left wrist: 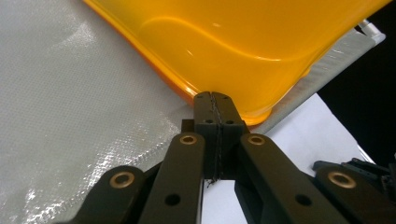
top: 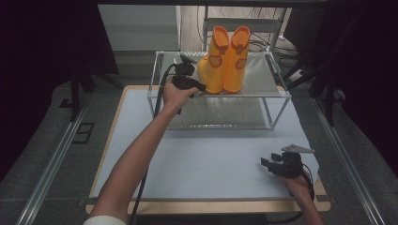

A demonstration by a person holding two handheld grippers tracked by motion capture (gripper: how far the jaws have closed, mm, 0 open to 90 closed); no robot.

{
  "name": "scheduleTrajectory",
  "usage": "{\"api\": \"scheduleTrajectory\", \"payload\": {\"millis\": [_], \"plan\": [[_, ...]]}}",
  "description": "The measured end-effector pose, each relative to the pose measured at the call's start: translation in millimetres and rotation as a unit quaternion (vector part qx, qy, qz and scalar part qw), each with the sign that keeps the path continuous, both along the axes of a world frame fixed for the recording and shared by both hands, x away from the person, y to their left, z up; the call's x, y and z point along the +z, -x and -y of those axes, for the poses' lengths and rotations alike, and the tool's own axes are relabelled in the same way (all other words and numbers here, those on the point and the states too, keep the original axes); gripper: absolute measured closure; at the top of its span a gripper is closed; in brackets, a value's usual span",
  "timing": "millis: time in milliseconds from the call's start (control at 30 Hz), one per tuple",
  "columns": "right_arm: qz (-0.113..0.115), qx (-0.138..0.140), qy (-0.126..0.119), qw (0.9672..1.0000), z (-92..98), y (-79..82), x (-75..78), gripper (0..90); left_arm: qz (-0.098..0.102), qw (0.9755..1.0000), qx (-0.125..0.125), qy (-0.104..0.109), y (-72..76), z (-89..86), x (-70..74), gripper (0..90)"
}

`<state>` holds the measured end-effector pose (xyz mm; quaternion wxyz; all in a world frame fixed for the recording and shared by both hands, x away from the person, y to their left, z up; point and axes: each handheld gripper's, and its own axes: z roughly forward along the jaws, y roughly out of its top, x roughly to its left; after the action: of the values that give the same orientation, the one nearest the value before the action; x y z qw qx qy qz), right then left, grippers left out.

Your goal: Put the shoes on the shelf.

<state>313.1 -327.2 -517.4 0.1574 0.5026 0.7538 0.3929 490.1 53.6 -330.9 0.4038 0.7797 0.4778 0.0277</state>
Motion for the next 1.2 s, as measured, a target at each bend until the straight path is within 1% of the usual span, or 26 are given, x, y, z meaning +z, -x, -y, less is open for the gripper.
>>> {"api": "scheduleTrajectory", "payload": {"millis": [100,233,367,400,433,500,533,567,633,767,800,833,867,933,1000,1033,1133,1200], "plan": [[-0.001,0.000,-0.001,1.0000,-0.1,0.2,0.0,41.1,-0.002,0.9999,0.001,0.011,0.2,-1.0,-1.4,90.0],[-0.001,0.000,0.000,1.0000,-0.3,0.2,0.1,41.1,0.001,0.9999,0.000,0.010,1.1,-1.3,-1.7,90.0],[-0.001,0.001,-0.002,1.0000,0.2,0.3,0.0,41.2,0.003,1.0000,-0.004,0.004,1.2,-2.9,-1.8,89.7],[-0.002,0.001,-0.003,1.0000,0.6,0.4,0.0,41.2,0.004,1.0000,-0.006,-0.001,1.6,-3.5,-1.4,88.4],[-0.002,0.001,-0.003,1.0000,0.8,0.4,0.0,41.3,0.005,1.0000,-0.005,0.001,2.2,-3.9,-0.9,87.3],[-0.003,0.000,-0.004,1.0000,1.1,0.5,0.2,41.3,0.009,0.9999,-0.009,0.004,3.5,-5.7,1.0,85.9],[-0.003,0.000,-0.004,1.0000,1.2,0.5,0.2,41.3,0.012,0.9999,-0.009,0.002,4.3,-6.7,2.7,85.6],[-0.004,0.000,-0.004,1.0000,1.4,0.8,0.3,41.3,0.015,0.9998,-0.008,0.006,6.3,-9.1,6.0,85.3],[-0.004,-0.001,-0.004,1.0000,1.5,0.9,0.4,41.3,0.017,0.9998,-0.008,0.008,7.3,-10.5,7.3,85.2],[-0.003,-0.001,-0.003,1.0000,1.8,1.0,0.4,41.2,0.026,0.9996,-0.011,0.003,14.9,-15.7,12.8,82.1],[-0.004,-0.001,-0.002,1.0000,1.3,0.9,0.5,41.2,0.028,0.9995,-0.015,0.004,17.2,-17.1,13.9,79.6],[-0.004,-0.001,-0.002,1.0000,1.3,0.9,0.5,41.2,0.030,0.9994,-0.019,0.006,19.5,-18.6,14.9,79.6],[-0.003,-0.001,-0.001,1.0000,1.2,0.7,0.4,41.2,0.032,0.9992,-0.021,0.007,21.8,-20.0,15.8,77.5],[-0.002,-0.001,0.001,1.0000,0.9,0.6,0.2,41.2,0.039,0.9989,-0.023,0.004,25.6,-23.8,16.5,71.6],[-0.002,0.000,0.001,1.0000,0.8,0.5,0.3,41.2,0.045,0.9986,-0.026,0.012,29.9,-28.7,17.1,65.5],[-0.002,0.000,0.001,1.0000,0.8,0.5,0.3,41.2,0.048,0.9983,-0.030,0.013,32.3,-30.8,17.4,63.8],[-0.002,0.000,0.001,1.0000,0.8,0.4,0.3,41.2,0.050,0.9978,-0.041,0.014,40.1,-36.0,18.2,58.6],[-0.002,0.000,0.001,1.0000,0.7,0.4,0.3,41.2,0.050,0.9975,-0.047,0.014,45.6,-38.7,19.7,57.0]]}}
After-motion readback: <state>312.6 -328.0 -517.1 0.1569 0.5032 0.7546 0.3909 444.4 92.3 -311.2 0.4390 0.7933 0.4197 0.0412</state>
